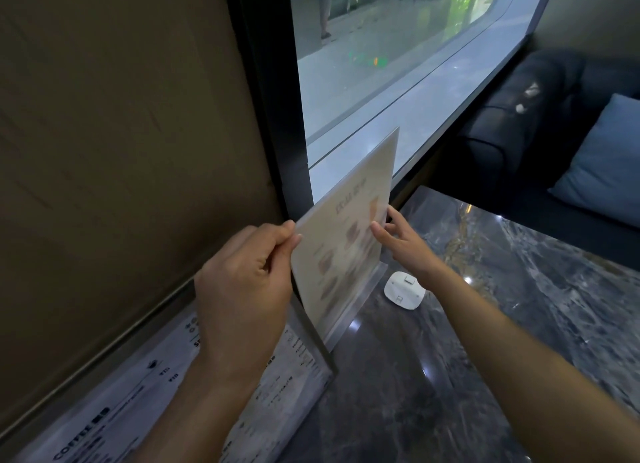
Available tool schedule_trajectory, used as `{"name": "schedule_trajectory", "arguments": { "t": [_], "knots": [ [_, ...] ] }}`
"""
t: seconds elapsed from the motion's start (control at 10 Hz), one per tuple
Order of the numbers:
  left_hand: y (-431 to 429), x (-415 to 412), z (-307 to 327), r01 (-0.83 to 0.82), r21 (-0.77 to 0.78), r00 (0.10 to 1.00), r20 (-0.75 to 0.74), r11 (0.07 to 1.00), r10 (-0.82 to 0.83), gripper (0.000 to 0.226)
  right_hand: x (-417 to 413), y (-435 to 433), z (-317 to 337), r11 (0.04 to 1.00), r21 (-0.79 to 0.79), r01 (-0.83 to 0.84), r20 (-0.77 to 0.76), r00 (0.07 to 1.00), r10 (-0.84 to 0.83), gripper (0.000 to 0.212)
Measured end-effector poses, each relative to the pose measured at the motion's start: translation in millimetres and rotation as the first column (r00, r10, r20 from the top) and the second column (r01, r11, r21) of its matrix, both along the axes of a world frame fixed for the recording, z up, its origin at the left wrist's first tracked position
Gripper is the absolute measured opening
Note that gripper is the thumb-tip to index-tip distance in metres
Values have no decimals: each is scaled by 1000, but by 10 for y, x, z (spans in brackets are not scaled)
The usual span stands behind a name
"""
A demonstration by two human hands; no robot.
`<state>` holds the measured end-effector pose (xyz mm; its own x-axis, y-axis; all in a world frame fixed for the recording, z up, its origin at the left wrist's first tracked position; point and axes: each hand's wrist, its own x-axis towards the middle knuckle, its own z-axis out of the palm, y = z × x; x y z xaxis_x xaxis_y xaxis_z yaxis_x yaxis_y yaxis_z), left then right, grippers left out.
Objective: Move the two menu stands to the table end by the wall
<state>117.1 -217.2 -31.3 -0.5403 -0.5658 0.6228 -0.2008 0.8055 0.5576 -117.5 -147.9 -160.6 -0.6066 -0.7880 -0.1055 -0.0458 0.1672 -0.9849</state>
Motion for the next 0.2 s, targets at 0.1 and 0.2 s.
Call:
{"name": "schedule_trajectory", "arguments": {
  "t": [0.1, 0.2],
  "knots": [
    [-7, -3, -11, 4, 7, 1000, 4, 1000, -5, 9, -8, 7, 6, 1000, -2, -11, -11, 1000, 11, 50],
    [7, 5, -20, 3, -11, 1000, 31, 1000, -3, 9, 19, 32, 36, 1000, 5, 1, -35, 999, 0, 59]
  ]
}}
